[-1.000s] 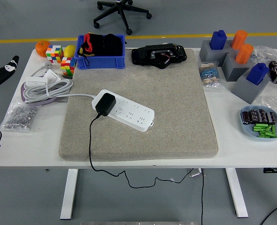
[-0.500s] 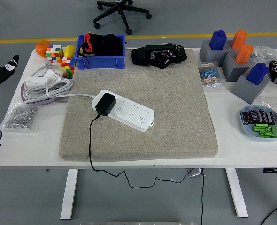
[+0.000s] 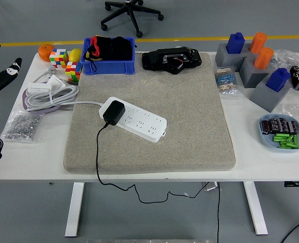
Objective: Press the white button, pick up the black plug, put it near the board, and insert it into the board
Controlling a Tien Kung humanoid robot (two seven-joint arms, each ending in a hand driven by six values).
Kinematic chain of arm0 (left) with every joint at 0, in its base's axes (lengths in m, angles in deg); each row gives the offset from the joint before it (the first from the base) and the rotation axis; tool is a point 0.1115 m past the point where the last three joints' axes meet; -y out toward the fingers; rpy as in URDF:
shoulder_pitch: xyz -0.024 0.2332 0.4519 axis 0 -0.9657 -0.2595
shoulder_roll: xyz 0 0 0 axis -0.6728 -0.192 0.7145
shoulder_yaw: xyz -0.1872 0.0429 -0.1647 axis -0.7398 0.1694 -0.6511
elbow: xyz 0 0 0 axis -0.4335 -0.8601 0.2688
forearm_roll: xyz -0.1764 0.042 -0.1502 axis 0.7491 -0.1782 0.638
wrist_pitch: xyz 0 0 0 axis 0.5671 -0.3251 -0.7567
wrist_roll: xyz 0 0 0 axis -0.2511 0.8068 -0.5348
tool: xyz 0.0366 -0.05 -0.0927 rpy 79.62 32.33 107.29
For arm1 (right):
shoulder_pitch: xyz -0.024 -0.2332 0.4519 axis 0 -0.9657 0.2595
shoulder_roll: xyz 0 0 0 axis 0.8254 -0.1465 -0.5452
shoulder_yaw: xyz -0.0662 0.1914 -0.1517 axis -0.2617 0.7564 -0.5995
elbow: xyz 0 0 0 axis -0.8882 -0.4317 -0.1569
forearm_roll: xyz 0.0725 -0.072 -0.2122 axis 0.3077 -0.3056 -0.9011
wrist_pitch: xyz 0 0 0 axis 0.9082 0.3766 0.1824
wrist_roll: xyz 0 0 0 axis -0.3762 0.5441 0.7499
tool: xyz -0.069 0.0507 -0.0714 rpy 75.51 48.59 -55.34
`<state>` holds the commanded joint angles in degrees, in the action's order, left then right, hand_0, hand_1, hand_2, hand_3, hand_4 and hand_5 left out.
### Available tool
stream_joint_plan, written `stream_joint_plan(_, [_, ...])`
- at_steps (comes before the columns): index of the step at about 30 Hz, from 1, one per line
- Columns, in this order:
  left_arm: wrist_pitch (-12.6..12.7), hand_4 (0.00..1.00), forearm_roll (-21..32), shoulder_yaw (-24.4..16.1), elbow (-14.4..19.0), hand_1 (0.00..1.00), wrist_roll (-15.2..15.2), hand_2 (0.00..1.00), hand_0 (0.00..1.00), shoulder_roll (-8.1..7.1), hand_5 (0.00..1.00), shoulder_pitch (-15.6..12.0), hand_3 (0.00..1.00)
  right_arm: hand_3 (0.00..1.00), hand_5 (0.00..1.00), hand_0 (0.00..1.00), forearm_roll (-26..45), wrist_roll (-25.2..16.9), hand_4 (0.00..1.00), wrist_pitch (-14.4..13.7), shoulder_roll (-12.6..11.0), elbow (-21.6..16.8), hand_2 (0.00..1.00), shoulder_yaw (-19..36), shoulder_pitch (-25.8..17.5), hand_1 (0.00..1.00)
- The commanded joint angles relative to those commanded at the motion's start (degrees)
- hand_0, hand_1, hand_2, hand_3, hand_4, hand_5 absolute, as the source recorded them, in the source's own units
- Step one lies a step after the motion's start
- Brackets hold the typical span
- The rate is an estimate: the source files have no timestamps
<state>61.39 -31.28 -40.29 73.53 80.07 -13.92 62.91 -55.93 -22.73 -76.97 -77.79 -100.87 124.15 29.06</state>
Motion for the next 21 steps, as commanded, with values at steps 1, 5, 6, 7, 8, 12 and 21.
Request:
stream_joint_plan(1, [-0.02,0.800,0.01,-0.02,-0.02,0.885,0.02,0.838,0.849,0.02,0.547,-0.01,0.784,0.641,0.397,0.741,0.00,0.02,0.703,0.04,0.00,-0.03,0.688,-0.02,-0.02,0.713])
stream_joint_plan(5, [0.00,0.799,0.05,0.01,0.01,0.885,-0.02,0.838,0.850,0.13,0.548,-0.02,0.785,0.642,0.397,0.741,0.00,0.04,0.703,0.04,0.04,0.06,0.688,-0.08,-0.11,0.713])
stream_joint_plan(6, [0.01,0.799,0.03,-0.01,0.02,0.885,-0.03,0.838,0.850,0.14,0.548,-0.03,0.785,0.642,0.397,0.741,-0.02,0.05,0.703,0.05,0.03,0.05,0.688,-0.08,-0.12,0.713])
stream_joint_plan(7, [-0.02,0.799,-0.03,-0.05,0.00,0.885,0.01,0.838,0.850,0.18,0.548,-0.07,0.785,0.642,0.397,0.741,0.00,0.03,0.703,0.03,0.03,0.04,0.688,-0.06,-0.13,0.713])
stream_joint_plan(8, [-0.05,0.798,-0.09,-0.10,-0.02,0.885,0.04,0.839,0.850,0.22,0.548,-0.11,0.784,0.641,0.397,0.741,0.01,0.01,0.703,0.02,0.02,0.02,0.688,-0.04,-0.14,0.713])
stream_joint_plan(12, [-0.02,0.798,-0.14,-0.17,0.02,0.885,0.02,0.839,0.850,0.31,0.548,-0.17,0.784,0.641,0.397,0.741,-0.03,0.00,0.703,0.04,0.00,-0.07,0.688,-0.04,-0.04,0.713])
stream_joint_plan(21, [0.00,0.797,-0.06,-0.19,0.14,0.885,-0.03,0.840,0.848,0.29,0.548,-0.38,0.784,0.640,0.397,0.741,-0.03,0.04,0.703,0.04,0.11,0.04,0.688,0.02,-0.22,0.713])
